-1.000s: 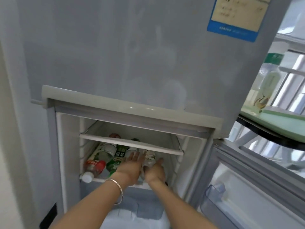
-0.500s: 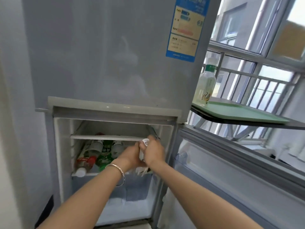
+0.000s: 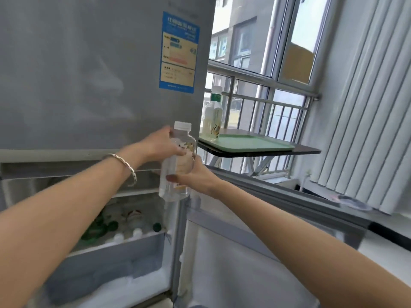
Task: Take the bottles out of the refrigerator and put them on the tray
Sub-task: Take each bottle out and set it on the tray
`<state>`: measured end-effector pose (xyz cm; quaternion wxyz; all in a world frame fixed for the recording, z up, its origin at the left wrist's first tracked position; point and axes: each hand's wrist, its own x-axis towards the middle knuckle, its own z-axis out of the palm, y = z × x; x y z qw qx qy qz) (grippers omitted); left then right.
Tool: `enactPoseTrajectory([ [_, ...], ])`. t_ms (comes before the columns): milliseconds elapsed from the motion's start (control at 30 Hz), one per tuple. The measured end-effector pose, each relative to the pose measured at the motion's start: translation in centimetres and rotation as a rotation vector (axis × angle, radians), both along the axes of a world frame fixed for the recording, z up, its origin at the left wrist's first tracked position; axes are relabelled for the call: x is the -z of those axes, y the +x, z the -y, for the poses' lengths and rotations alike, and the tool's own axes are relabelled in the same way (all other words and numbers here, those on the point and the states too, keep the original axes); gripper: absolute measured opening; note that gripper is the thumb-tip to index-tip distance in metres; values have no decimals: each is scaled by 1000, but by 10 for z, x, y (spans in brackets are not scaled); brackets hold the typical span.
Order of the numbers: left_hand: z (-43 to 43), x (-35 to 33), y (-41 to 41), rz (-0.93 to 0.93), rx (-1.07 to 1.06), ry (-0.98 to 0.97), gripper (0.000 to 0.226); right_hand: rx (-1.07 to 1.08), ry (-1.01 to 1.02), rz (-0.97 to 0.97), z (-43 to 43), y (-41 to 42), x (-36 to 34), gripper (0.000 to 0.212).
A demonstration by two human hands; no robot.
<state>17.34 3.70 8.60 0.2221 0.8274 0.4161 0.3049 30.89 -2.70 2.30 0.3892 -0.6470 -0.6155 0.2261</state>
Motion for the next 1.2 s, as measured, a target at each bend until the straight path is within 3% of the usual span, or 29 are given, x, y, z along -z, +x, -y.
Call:
enactPoseTrajectory([
  [167, 9, -37, 36, 145, 60, 91, 76, 206, 234, 89, -2, 21, -31, 97],
  [267, 11, -55, 54, 348, 100, 89, 85, 339, 315, 82, -9, 42, -57, 98],
  [367, 3, -66, 83, 488, 93, 23, 66, 426, 392, -17, -23, 80, -80, 93],
  [467, -9, -68, 119, 412, 138, -42, 48, 488, 413, 106, -43, 125, -97, 86],
  [533, -17, -64, 146, 329, 195, -115, 53, 531, 374, 212, -57, 151, -104, 88],
  [667, -42, -49, 199, 285, 234, -223, 64, 540, 299, 208, -91, 193, -102, 92],
  [800, -71, -34, 234, 273, 253, -235, 63, 497, 234, 280, -127, 214, -95, 74],
  [1000, -108, -27, 254, 298, 161, -225, 56, 464, 207, 158, -164, 224, -92, 70],
  [1133, -113, -26, 255, 303, 171, -222, 55, 450, 150, 274, -173, 227, -93, 58],
  [1200, -109, -27, 252, 312, 193, -218, 56, 453, 105, 283, -169, 225, -93, 65],
])
